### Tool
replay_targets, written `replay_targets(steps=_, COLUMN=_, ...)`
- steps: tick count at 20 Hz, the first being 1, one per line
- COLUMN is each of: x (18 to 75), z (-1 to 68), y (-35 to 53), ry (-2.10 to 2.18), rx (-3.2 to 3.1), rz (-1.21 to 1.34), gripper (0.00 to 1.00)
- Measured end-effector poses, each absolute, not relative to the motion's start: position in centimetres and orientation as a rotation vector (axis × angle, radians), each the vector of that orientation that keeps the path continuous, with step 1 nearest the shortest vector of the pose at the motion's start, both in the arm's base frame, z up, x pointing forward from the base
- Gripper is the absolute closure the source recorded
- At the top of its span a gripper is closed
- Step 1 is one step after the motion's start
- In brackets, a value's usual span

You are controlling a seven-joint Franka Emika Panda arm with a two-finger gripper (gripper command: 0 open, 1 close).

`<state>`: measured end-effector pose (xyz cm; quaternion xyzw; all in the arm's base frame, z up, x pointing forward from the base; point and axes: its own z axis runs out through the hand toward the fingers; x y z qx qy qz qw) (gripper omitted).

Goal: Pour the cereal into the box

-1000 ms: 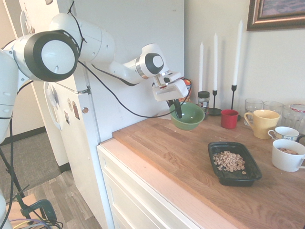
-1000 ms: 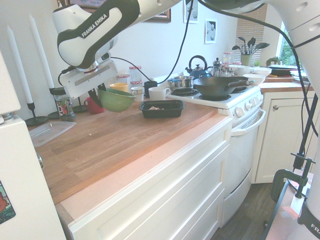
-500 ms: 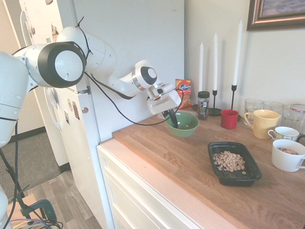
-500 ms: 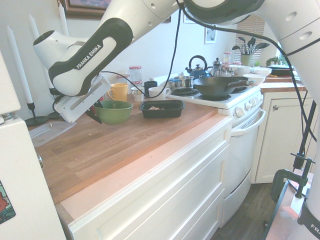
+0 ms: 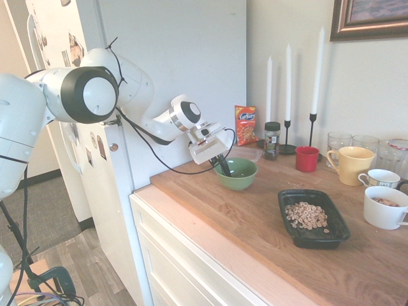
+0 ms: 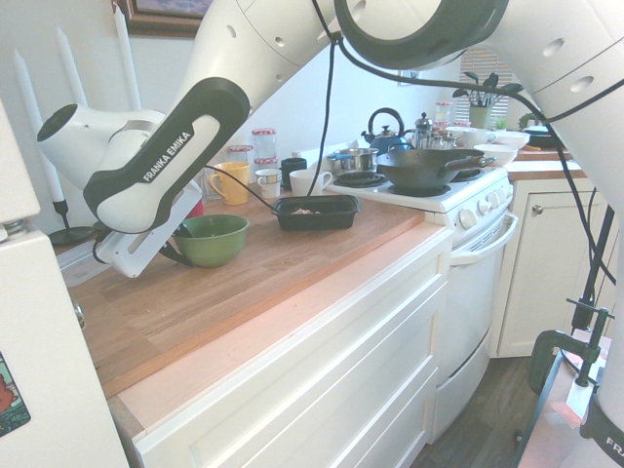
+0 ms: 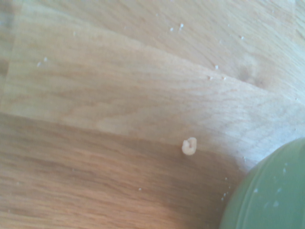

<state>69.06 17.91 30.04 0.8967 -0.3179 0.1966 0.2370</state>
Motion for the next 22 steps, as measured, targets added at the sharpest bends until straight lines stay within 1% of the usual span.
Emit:
replay_targets(steps=6, x=68.9, z=29.6, y=17.9, ry=-0.869, rx=2.449, rz=0.541, gripper=1.00)
replay_targets(steps=7, x=68.8, z=29.6, y=17.9, ry=-0.871, rx=2.449, rz=0.542, gripper=0.00)
replay_targets(steps=12, x=68.8, z=30.1, y=17.3, ry=-0.943, rx=2.478, rz=0.512, gripper=0.00)
replay_targets(steps=18, x=68.5, z=33.7, y=15.6, ry=-1.181, rx=2.635, rz=0.357, gripper=0.00)
replay_targets(steps=22, x=68.6, z=35.0, y=14.4, ry=-1.240, rx=2.665, rz=0.325, gripper=0.00)
